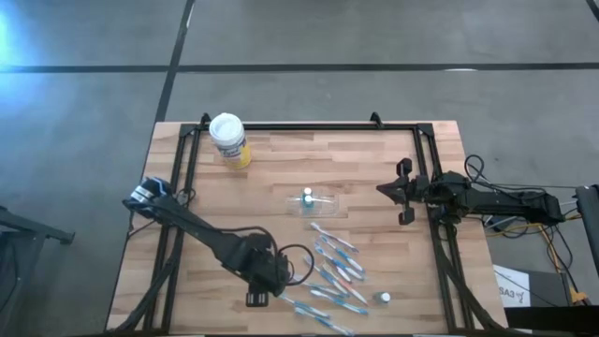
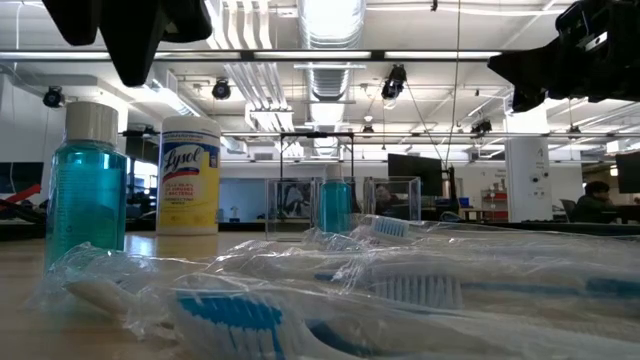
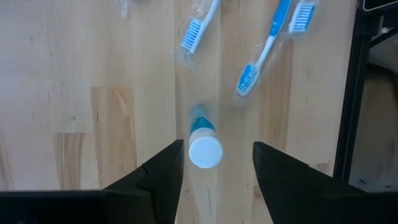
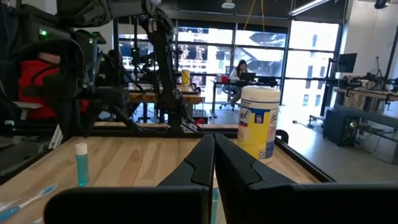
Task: Pick & Place toothbrushing station
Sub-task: Put the blue mouthwash bottle into the middle compartment of the transparent organizer
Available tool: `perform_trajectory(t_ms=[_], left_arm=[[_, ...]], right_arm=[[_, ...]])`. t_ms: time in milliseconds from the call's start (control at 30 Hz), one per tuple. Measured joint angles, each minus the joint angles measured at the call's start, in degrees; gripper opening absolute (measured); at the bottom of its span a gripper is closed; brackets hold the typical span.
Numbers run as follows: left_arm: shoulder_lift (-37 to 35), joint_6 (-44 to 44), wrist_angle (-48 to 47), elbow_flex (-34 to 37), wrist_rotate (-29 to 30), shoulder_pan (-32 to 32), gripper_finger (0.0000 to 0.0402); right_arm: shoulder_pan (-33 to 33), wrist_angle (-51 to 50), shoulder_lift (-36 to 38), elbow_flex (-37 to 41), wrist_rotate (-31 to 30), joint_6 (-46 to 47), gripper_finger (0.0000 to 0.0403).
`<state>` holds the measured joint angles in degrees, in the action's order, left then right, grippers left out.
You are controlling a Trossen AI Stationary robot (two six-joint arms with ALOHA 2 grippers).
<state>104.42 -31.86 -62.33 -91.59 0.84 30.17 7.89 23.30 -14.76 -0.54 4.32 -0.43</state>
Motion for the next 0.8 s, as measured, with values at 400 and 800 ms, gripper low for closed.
perform_trajectory(t_ms=[400, 800], left_arm=[[1.5, -2.2, 2.2, 4.3, 0.0, 0.1, 0.0195], [1.3, -0.8, 6.0, 8.2, 0.0, 0.1, 0.0194]], right_arm=[[0.0, -0.2, 0.0, 0.0, 0.0, 0.2, 0.0008], [0.0, -0.1, 0.0, 0.0, 0.0, 0.3, 0.0008]])
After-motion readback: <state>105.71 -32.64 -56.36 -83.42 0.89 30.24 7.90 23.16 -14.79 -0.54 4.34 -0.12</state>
